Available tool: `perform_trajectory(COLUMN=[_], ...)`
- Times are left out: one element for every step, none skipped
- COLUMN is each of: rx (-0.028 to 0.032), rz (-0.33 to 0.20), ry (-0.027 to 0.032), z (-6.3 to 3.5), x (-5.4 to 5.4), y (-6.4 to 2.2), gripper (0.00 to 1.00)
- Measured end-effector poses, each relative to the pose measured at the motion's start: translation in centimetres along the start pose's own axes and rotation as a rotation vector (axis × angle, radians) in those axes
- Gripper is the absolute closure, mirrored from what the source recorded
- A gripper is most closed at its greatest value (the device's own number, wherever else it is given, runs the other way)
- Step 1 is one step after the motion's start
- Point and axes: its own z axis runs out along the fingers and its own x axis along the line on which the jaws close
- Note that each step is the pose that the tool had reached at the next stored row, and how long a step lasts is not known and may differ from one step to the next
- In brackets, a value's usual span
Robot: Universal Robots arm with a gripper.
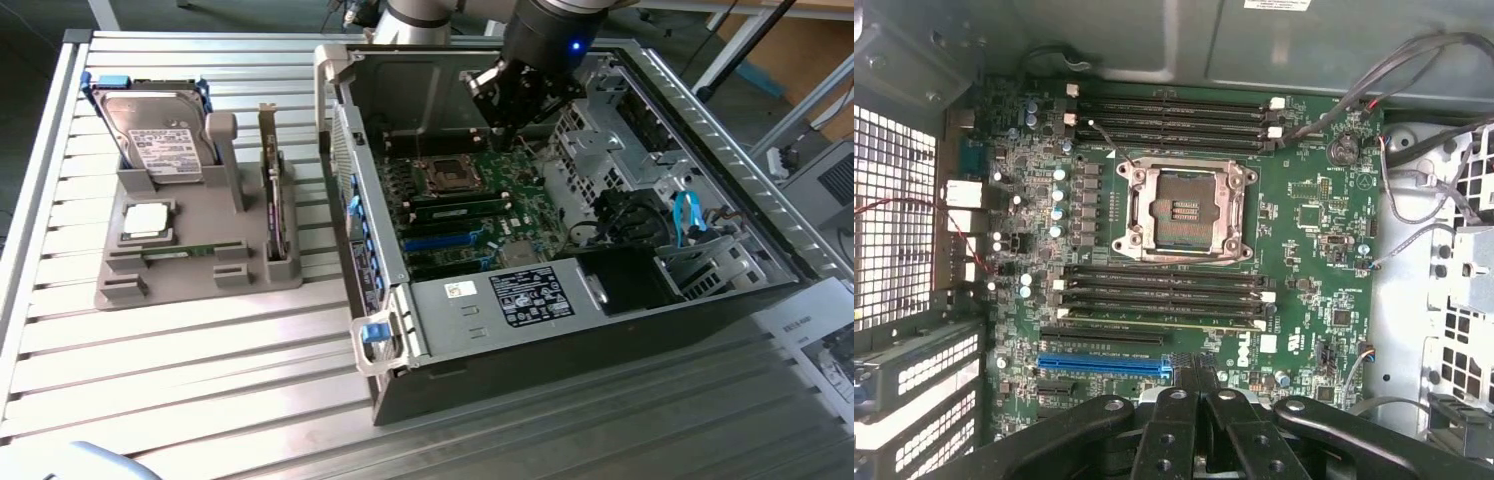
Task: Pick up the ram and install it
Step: 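Press down the ram until it locks into place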
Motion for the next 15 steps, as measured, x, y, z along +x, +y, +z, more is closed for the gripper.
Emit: perform_trajectory(rx=[0.0001,0.0001,0.0001,0.0001,0.0,0.0001,0.0,0.0,0.0,0.0,0.0,0.0001,0.0,0.0,0.0], rz=[0.0,0.0,0.0,0.0,0.0,0.0,0.0,0.0,0.0,0.0,0.0,0.0,0.0,0.0,0.0], ry=[0.0,0.0001,0.0,0.0,0.0,0.0,0.0,0.0,0.0,0.0,0.0,0.0,0.0,0.0,0.0], z=[0.0,0.0,0.0,0.0,0.0,0.0,0.0,0.0,0.0,0.0,0.0,-0.01,-0.01,0.0,0.0], x=[0.0,0.03,0.1,0.2,0.33,0.46,0.57,0.67,0.71,0.7,0.7,0.7,0.71,0.72,0.72], y=[0.0,0.0,0.01,0.02,0.02,0.03,0.03,0.04,0.04,0.04,0.04,0.04,0.04,0.04,0.04], gripper=[0.9,0.9,0.9,0.9,0.9,0.9,0.9,0.9,0.9,0.9,0.9,0.9,0.9,0.9,0.9])
